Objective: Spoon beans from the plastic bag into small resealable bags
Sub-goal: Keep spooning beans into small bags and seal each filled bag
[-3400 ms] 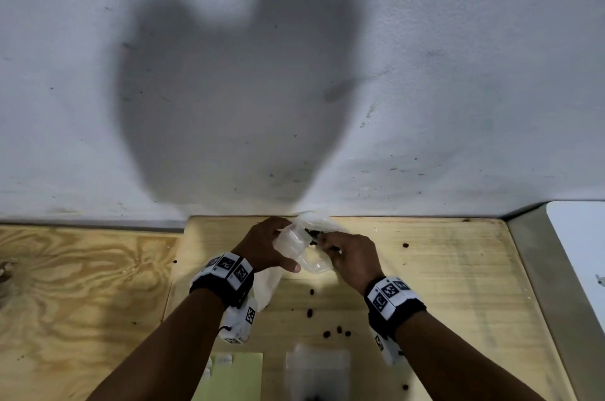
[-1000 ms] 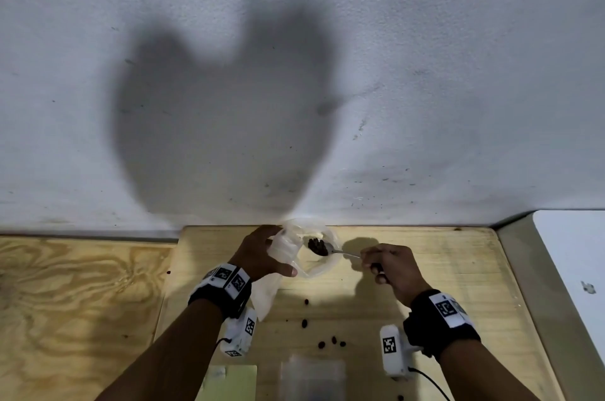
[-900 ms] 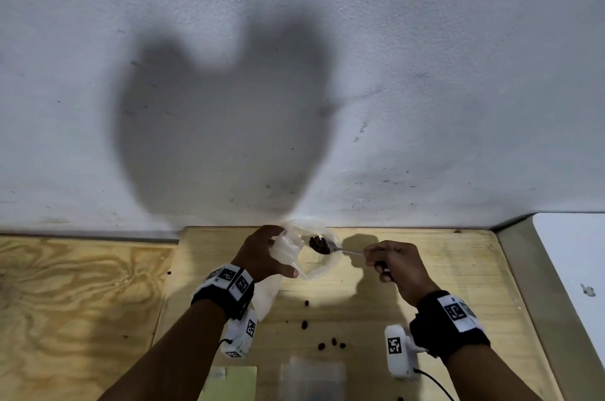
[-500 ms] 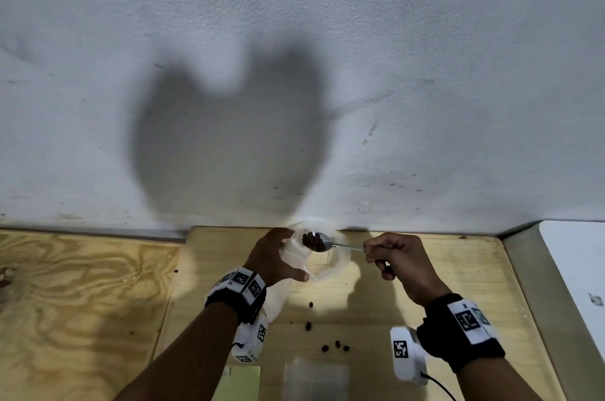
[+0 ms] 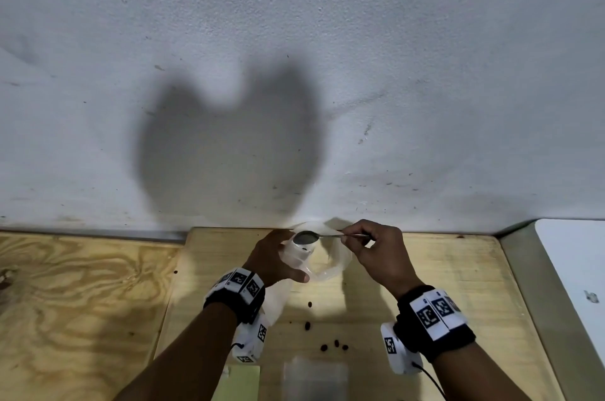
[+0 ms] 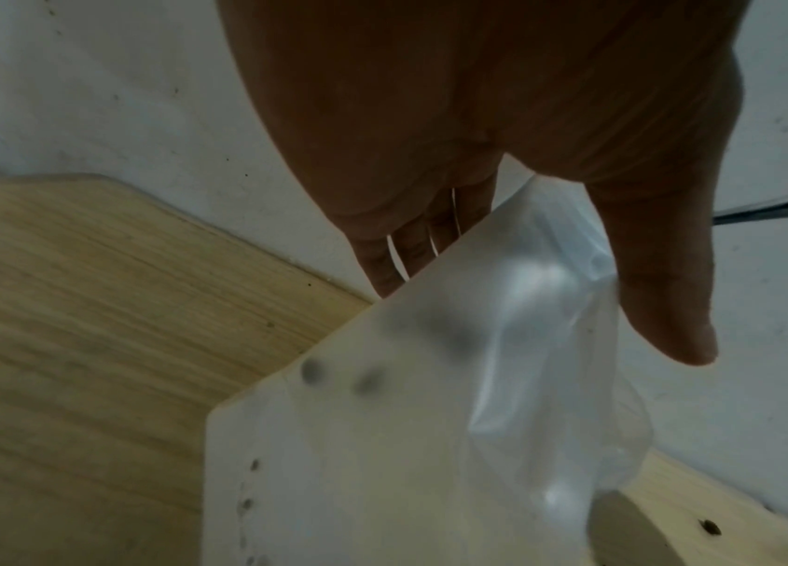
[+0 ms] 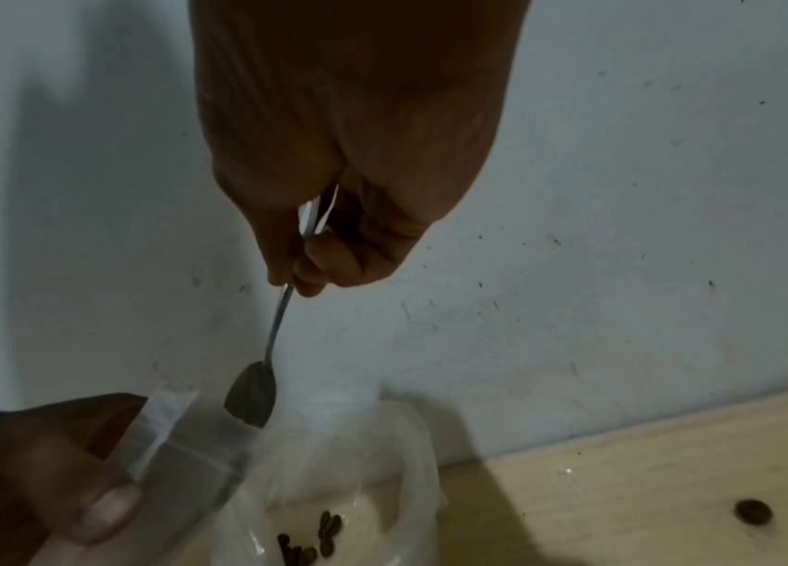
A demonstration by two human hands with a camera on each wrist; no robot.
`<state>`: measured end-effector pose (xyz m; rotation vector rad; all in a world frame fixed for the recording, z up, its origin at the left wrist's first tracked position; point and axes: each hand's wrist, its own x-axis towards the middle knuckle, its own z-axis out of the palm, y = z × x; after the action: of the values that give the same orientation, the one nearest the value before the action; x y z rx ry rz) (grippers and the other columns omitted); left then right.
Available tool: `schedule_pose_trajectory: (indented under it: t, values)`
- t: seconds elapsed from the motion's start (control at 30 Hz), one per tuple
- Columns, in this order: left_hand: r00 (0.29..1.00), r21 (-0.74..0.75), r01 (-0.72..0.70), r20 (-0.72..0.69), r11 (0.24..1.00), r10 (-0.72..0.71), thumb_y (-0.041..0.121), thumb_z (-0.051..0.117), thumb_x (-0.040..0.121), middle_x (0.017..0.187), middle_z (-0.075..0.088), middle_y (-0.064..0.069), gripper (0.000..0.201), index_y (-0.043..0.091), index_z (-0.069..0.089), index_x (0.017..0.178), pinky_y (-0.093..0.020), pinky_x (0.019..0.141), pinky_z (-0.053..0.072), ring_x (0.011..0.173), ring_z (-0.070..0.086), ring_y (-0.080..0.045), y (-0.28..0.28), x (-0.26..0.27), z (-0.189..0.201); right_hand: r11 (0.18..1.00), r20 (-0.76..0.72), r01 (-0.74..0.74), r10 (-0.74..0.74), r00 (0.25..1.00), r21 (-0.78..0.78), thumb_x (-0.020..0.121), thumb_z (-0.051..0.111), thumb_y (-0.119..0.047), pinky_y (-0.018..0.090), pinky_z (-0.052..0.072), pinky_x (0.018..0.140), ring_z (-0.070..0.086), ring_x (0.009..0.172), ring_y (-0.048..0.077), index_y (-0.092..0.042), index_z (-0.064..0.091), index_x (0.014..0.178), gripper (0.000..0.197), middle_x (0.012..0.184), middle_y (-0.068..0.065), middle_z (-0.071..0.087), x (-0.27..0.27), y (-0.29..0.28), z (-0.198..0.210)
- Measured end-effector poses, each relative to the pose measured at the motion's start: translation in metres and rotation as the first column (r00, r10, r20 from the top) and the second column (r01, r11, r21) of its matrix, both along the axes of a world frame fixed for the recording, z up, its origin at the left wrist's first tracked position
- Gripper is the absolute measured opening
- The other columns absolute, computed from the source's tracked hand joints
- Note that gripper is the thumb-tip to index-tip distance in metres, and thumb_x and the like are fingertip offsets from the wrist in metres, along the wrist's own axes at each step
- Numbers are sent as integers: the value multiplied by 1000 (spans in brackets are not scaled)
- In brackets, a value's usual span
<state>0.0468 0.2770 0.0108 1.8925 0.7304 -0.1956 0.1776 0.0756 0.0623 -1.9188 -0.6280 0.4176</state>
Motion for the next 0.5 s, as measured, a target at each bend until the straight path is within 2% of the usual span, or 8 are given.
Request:
schedule_pose_trajectory:
  t: [0.07,0.13,0.23,0.3,0.37,0.43,0.5]
  values:
    - [1000,-34,-18,3,999,18,33,98,35,115,62,12,94,24,59,120,-15,73,51,101,62,-3,2,0,0,999,-16,22,-22,1000,24,81,79,-5,13,45,63,59,63,2,-17,77,82,12,69,-13,70,-2,-2,-1]
    - [999,-73,-37,-19,997,36,33,97,35,113,64,12,93,23,60,119,-13,68,48,99,62,-1,5,0,0,991,-70,104,-98,993,79,81,79,-6,16,47,63,57,62,5,-16,77,82,10,65,-10,68,-2,-8,-4]
    - [998,-133,-47,-51,990,41,31,96,35,110,66,10,93,23,60,121,-20,71,50,99,62,-5,10,0,-2,940,-225,302,-264,938,156,83,78,-10,26,45,54,54,56,12,-12,76,83,3,61,-1,62,1,-27,-8]
    - [997,-159,-47,-69,986,36,27,96,40,108,68,8,85,23,63,118,-22,70,51,97,63,-6,14,0,-1,908,-303,390,-332,893,153,85,76,-11,29,42,49,52,53,13,-8,74,84,4,61,6,60,0,-39,-16]
    - [995,-186,-54,-87,981,39,29,94,37,105,72,5,81,22,68,114,-34,77,58,97,67,-13,17,1,-2,913,-296,390,-343,891,117,87,75,-11,30,43,50,53,53,14,-8,73,83,5,61,7,61,-4,-44,-26]
    - [995,-226,-71,-87,972,52,32,93,33,102,75,1,84,22,70,112,-45,87,57,99,69,-20,20,1,-3,925,-260,375,-348,901,59,88,73,-13,30,45,53,57,55,13,-12,71,81,8,63,2,64,-9,-40,-37]
    - [993,-274,-98,-83,957,78,28,93,32,102,75,-3,84,21,70,112,-49,89,56,101,69,-24,21,0,-4,925,-243,380,-365,899,16,90,72,-12,27,46,52,61,60,17,-12,68,79,11,67,3,66,-13,-32,-49]
